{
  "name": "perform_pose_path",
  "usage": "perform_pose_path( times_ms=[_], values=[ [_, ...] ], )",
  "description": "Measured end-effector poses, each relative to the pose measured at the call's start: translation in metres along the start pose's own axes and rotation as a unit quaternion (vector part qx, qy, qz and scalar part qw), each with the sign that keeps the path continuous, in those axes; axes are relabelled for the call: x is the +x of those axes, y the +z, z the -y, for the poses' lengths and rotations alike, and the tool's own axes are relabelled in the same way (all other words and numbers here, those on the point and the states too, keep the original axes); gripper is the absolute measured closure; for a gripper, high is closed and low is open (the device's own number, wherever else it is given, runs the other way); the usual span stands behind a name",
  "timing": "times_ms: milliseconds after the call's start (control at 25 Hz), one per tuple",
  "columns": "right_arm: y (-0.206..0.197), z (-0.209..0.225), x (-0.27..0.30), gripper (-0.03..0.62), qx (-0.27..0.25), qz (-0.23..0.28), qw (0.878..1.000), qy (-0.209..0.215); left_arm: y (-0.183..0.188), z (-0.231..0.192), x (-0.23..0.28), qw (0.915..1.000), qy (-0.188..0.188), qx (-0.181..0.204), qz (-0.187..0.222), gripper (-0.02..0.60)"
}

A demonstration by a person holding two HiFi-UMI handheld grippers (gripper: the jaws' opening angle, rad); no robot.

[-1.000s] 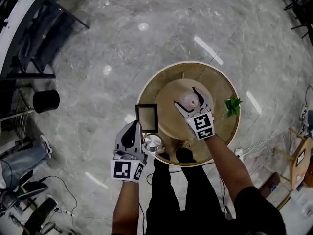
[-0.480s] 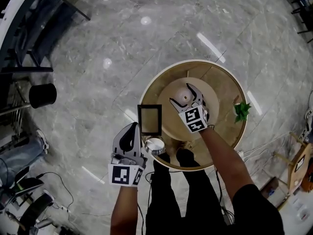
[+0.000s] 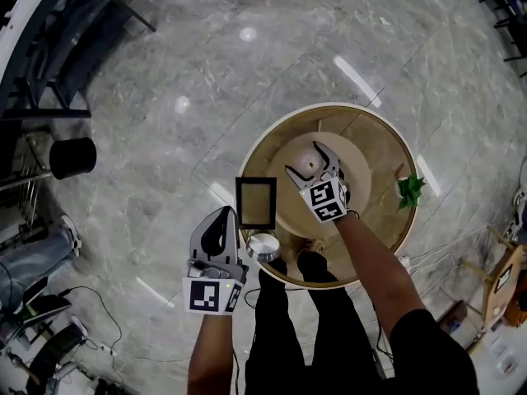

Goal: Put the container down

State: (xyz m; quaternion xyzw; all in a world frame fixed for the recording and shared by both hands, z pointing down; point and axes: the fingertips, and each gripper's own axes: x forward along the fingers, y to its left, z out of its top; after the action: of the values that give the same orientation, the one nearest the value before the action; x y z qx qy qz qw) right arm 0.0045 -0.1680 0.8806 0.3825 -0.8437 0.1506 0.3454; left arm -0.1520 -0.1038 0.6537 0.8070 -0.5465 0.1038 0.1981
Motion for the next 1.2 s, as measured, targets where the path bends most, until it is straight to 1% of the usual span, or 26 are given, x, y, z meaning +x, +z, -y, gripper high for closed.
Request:
perform_pose_path(
  times_ms=[80,160,320,400,520,760,800,880,960,1000,1080,1160,1200],
  values=[
    [-0.001,-0.002,-0.001,0.184,0.007,-0.001,1.0,0.007,0.003,0.003,-0.001,1.0,-0.003,0.0,0.001,0.586],
    [0.002,-0.005,-0.007,0.16,0.013,-0.001,1.0,0.017,0.01,0.007,-0.003,1.0,-0.006,0.001,0.004,0.586],
    [0.035,-0.01,-0.047,0.149,0.006,0.024,0.999,0.028,0.036,0.017,-0.012,0.9998,-0.012,0.008,0.016,0.586],
    [0.058,-0.014,-0.078,0.148,0.005,0.042,0.999,0.03,0.051,0.026,-0.02,0.9996,-0.017,0.012,0.02,0.586],
    [0.107,-0.021,-0.132,0.148,0.002,0.094,0.995,0.033,0.078,0.042,-0.036,0.9992,-0.026,0.016,0.025,0.586],
    [0.193,-0.028,-0.238,0.153,-0.014,0.159,0.987,0.018,0.134,0.073,-0.072,0.9975,-0.041,0.029,0.049,0.586],
    [0.205,-0.03,-0.255,0.171,-0.015,0.169,0.985,0.015,0.144,0.078,-0.078,0.9969,-0.043,0.039,0.052,0.586],
    [0.226,-0.032,-0.289,0.211,-0.018,0.189,0.982,0.008,0.161,0.09,-0.092,0.9949,-0.048,0.07,0.055,0.586],
    [0.242,-0.035,-0.321,0.261,-0.013,0.206,0.978,0.003,0.174,0.103,-0.106,0.9926,-0.053,0.094,0.056,0.586],
    [0.249,-0.035,-0.336,0.279,-0.006,0.215,0.977,0.001,0.179,0.109,-0.112,0.9919,-0.055,0.1,0.056,0.586],
    [0.264,-0.035,-0.364,0.355,0.02,0.237,0.971,0.002,0.187,0.116,-0.122,0.9908,-0.057,0.109,0.056,0.586],
    [0.277,-0.04,-0.387,0.386,0.043,0.262,0.964,0.013,0.194,0.123,-0.133,0.9887,-0.06,0.127,0.053,0.586],
    [0.283,-0.045,-0.398,0.398,0.045,0.273,0.961,0.02,0.197,0.125,-0.139,0.9878,-0.062,0.133,0.052,0.586]
  ],
)
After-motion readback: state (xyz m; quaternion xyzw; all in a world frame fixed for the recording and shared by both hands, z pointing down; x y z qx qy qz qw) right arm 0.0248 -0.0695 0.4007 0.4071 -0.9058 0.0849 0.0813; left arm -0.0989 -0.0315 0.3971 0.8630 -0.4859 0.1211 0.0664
